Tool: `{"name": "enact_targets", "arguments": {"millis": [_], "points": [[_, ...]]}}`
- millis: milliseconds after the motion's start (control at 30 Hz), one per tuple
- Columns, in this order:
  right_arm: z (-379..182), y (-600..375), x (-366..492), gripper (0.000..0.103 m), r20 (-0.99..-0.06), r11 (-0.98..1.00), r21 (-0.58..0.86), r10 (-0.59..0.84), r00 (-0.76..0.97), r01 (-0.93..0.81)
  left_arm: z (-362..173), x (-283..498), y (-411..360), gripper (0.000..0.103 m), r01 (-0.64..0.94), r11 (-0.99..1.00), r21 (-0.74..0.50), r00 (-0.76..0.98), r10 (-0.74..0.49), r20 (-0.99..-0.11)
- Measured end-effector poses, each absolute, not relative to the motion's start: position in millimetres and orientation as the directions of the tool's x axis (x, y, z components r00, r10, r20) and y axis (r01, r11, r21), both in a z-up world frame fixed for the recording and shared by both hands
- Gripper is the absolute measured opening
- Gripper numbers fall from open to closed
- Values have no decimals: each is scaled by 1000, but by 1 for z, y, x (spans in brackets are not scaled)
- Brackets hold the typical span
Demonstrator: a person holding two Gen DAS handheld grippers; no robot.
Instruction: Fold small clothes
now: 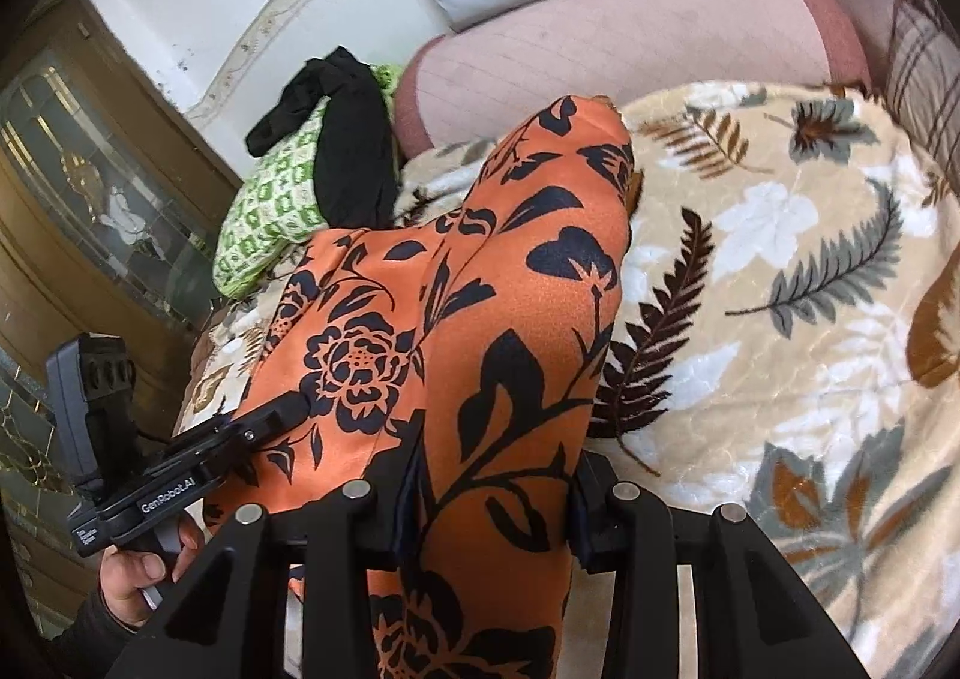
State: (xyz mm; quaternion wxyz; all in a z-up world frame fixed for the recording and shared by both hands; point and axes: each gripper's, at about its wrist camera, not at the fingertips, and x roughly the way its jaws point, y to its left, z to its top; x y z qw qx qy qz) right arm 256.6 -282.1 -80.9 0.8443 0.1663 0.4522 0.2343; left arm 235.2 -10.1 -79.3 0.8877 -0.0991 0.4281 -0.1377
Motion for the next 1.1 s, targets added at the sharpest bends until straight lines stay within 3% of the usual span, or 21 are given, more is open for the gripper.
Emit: {"name": "enact_targets", "arguments": {"millis": [33, 100, 133, 200, 367, 467, 567, 667, 733, 900, 1033, 1100], "points": [[-93, -285, 261, 41, -689, 834, 504, 546, 476, -227, -92, 241, -11, 39, 156, 944, -290, 575, -326, -750], [-123, -293, 272, 53, -729, 846, 514, 517, 448, -141, -128, 253, -9, 41, 114, 955, -272, 499, -292, -816], [-141, -298, 277, 55, -769, 864, 497, 481, 421, -80, -140, 254, -4, 54, 95, 958, -271, 478, -283, -832], [-160, -308, 278, 62, -813, 889, 458, 421, 403, -7, -139, 244, 12, 68, 62, 955, -289, 524, -277, -805], [-123, -310, 262, 66, -768, 910, 409, 385, 512, -72, -105, 227, 22, 68, 78, 967, -243, 609, -240, -756], [-95, -294, 261, 69, -700, 872, 460, 473, 535, -168, -98, 223, 19, 71, 94, 957, -274, 620, -271, -736], [-106, -273, 267, 79, -680, 819, 538, 561, 472, -199, -132, 232, 9, 75, 80, 983, -166, 538, -183, -823], [-146, -266, 276, 82, -743, 829, 549, 543, 392, -108, -143, 235, 26, 79, -9, 963, -270, 488, -231, -842], [-128, -266, 264, 82, -720, 827, 552, 537, 440, -105, -122, 228, 29, 79, -18, 971, -239, 519, -196, -832], [-83, -263, 214, 88, -707, 893, 426, 428, 563, -144, -76, 189, 27, 87, -33, 991, -126, 620, -79, -781], [-88, -247, 175, 92, -817, 974, 211, 223, 531, -84, -60, 158, 14, 87, -42, 997, -70, 629, -28, -777], [-96, -240, 154, 100, -845, 990, 120, 144, 515, -80, -56, 145, 4, 87, -29, 999, -36, 618, -10, -786]]}}
